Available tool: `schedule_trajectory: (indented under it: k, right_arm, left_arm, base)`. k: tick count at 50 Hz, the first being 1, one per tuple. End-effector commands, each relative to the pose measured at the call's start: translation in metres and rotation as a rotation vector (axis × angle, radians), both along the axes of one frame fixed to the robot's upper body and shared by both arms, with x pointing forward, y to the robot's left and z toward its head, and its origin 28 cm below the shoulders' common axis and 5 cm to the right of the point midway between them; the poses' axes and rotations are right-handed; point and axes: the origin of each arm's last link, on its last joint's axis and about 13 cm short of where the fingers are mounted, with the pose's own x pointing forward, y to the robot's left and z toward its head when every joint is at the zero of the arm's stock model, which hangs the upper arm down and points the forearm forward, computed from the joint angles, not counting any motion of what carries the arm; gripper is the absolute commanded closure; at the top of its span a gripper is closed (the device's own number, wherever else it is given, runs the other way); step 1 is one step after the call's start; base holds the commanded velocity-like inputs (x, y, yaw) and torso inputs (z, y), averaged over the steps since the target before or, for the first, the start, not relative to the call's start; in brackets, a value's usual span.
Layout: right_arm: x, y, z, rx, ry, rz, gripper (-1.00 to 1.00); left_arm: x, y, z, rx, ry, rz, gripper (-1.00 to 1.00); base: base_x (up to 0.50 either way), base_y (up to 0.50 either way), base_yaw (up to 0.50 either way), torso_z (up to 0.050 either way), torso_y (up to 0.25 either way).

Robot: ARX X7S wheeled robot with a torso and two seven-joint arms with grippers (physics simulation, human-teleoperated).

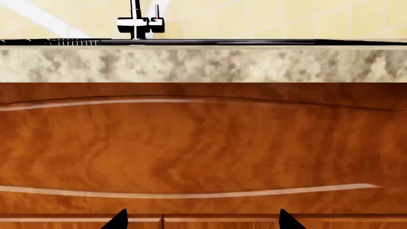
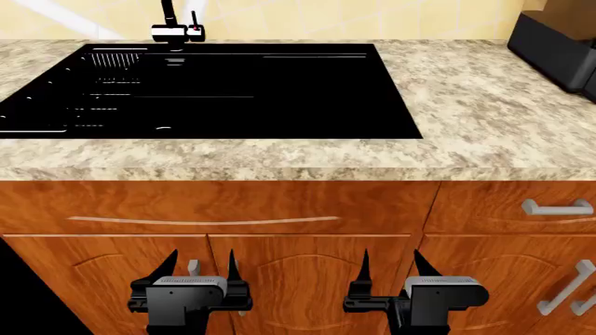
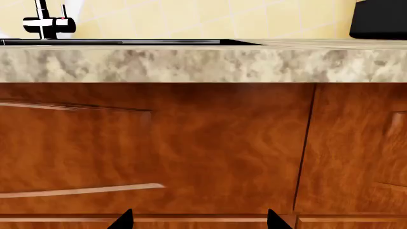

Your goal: Move the drinks to the dining counter.

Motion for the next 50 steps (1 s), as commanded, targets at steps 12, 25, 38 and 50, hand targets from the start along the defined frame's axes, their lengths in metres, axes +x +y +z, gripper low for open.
schedule_trajectory:
  k: [12, 25, 38, 50]
  right_arm:
    - [0.002, 0.004, 0.015, 0.001, 0.023, 0.007, -1.0]
    - [0.032, 0.013, 0.262, -0.03, -0.164, -0.015, -1.0]
    - [0.015, 0.001, 0.398, -0.096, -0.242, 0.017, -1.0]
    - [0.013, -0.005, 0.402, -0.096, -0.238, 0.019, -1.0]
  left_arm:
    - [0.006, -0.002, 0.03, 0.115, -0.042, 0.015, -1.0]
    - [0.061, 0.032, 0.309, 0.355, -0.372, 0.295, -1.0]
    - [-0.017, 0.003, 0.41, -0.006, -0.247, -0.035, -1.0]
    - [-0.012, 0.01, 0.415, -0.092, -0.241, -0.004, -1.0]
  base:
    - [0.0, 0.0, 0.0, 0.0, 0.0]
    - [0.0, 0.0, 0.0, 0.0, 0.0]
    - [0.0, 0.0, 0.0, 0.0, 0.0]
    - [0.0, -0.33, 0.0, 0.0, 0.0]
